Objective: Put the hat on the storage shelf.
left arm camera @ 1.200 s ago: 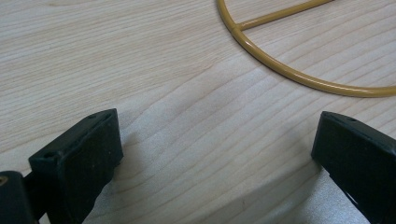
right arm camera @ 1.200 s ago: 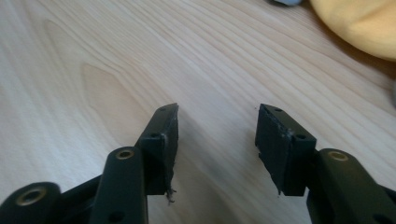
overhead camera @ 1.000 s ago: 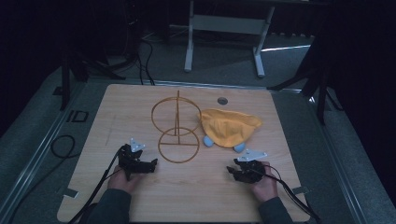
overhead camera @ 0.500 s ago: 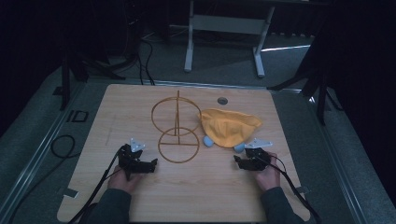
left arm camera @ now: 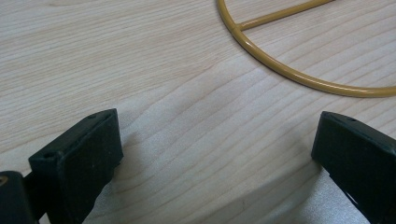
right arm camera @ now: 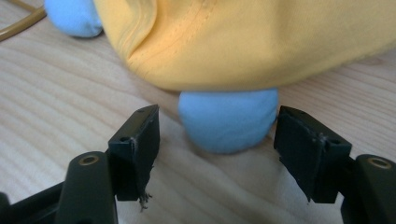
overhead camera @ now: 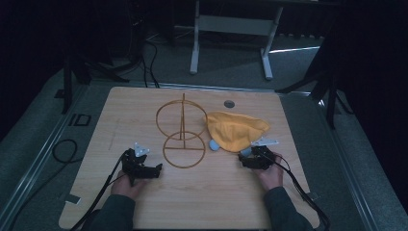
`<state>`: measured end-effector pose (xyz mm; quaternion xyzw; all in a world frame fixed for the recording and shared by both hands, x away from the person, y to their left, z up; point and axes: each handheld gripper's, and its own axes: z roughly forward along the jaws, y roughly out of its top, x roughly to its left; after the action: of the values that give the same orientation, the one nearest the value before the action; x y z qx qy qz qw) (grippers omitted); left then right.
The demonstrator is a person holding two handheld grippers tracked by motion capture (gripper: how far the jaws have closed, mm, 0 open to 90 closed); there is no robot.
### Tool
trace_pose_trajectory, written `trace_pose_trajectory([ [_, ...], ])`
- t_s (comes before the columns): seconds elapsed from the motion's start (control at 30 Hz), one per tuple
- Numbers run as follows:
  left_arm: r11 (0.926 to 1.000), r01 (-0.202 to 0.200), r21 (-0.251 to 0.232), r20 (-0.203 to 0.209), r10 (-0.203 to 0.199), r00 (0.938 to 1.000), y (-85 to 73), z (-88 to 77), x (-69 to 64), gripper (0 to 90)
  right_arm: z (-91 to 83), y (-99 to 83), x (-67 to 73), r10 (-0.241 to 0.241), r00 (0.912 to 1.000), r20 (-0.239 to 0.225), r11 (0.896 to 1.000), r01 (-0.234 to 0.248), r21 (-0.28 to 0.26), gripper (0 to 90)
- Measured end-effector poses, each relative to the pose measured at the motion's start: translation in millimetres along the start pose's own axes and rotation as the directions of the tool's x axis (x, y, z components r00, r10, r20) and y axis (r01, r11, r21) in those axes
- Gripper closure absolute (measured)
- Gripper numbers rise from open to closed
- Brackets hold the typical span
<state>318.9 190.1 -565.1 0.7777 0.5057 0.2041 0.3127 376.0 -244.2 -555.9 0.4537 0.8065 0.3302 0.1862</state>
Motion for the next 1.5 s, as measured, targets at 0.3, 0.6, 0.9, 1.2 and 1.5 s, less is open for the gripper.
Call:
trace_pose_trajectory([
  [0.3,1.0,0.0,0.0,0.0,0.0,1.0,0.0,0.0,0.0,1.9,2.2,4.5,-0.9,0.021,0.9995,0.024,1.0,-0.02,-0.009,49.3],
  [0.6,1.0,0.0,0.0,0.0,0.0,1.0,0.0,0.0,0.0,1.9,-0.5,3.2,3.6,-0.015,0.9996,0.025,1.0,0.015,-0.014,61.4],
  [0.9,1.0,0.0,0.0,0.0,0.0,1.0,0.0,0.0,0.0,1.9,-14.1,3.4,10.2,-0.07,0.9973,-0.02,0.997,0.069,-0.041,68.9],
  [1.2,1.0,0.0,0.0,0.0,0.0,1.0,0.0,0.0,0.0,1.9,-30.4,11.5,11.1,-0.077,0.9953,-0.058,0.993,0.071,-0.09,69.9],
  [1.5,1.0,0.0,0.0,0.0,0.0,1.0,0.0,0.0,0.0,1.9,-47.4,24.6,15.9,-0.104,0.9891,-0.104,0.988,0.09,-0.129,73.0],
])
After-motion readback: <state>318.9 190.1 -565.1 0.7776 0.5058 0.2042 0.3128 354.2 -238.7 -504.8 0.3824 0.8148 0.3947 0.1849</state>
